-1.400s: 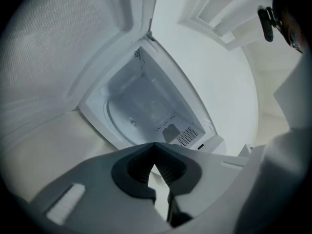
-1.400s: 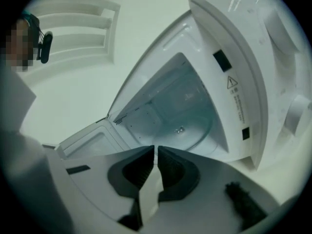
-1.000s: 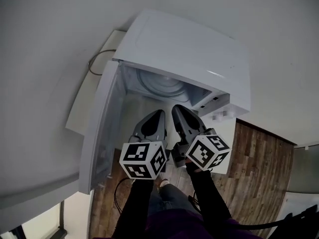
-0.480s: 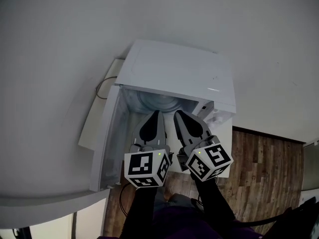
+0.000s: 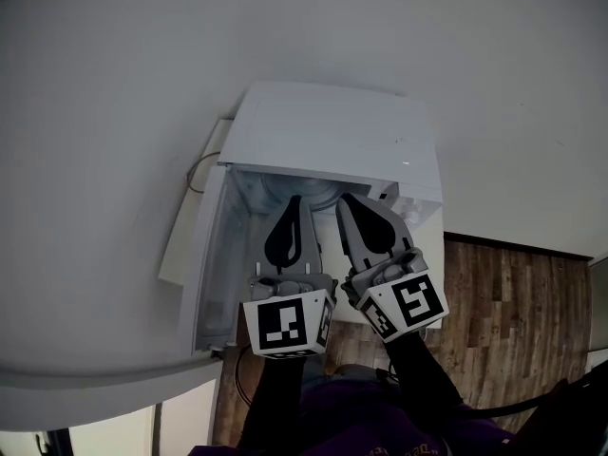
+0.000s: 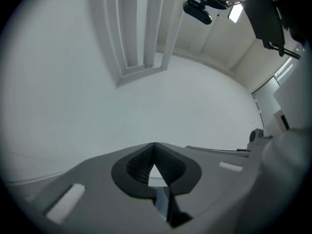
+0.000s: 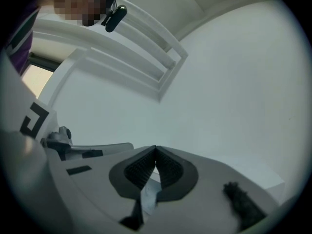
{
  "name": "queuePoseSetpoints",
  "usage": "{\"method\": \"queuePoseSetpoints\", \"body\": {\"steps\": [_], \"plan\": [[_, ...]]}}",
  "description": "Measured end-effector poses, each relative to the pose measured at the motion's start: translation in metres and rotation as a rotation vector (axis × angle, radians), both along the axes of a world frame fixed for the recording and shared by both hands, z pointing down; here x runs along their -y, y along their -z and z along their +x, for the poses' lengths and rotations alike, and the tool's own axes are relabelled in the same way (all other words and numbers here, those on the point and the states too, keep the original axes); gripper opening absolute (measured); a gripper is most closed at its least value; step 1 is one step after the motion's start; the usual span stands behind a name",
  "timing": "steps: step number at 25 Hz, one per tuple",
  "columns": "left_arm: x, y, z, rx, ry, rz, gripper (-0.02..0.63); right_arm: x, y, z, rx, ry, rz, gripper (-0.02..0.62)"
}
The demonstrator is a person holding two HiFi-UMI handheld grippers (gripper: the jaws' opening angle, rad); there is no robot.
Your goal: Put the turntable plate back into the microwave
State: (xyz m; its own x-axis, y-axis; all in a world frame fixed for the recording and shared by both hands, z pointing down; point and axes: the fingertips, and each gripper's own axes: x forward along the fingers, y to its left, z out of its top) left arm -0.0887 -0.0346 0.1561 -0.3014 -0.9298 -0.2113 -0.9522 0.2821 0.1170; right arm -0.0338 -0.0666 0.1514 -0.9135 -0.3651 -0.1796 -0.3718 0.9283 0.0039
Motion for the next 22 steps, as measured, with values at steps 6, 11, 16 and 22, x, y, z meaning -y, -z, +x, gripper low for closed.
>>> {"method": "queuePoseSetpoints", "body": {"steps": [6,11,16,22], "plan": [[-0.004,0.010,0.003,0.071,0.031,-0.007,0.008,0.000,0.009,0.000,0.011,0.002,0.030,0.009],[-0.003,0.006,0.001,0.065,0.045,-0.018,0.008,-0.004,0.010,-0.004,0.002,0.009,0.063,0.009],[-0.002,0.011,0.000,0.081,0.067,-0.010,0.008,-0.004,0.015,-0.006,0.002,0.018,0.085,0.009],[-0.002,0.015,0.003,0.127,0.077,-0.014,0.008,-0.007,0.018,-0.009,-0.008,0.024,0.121,0.009]]}}
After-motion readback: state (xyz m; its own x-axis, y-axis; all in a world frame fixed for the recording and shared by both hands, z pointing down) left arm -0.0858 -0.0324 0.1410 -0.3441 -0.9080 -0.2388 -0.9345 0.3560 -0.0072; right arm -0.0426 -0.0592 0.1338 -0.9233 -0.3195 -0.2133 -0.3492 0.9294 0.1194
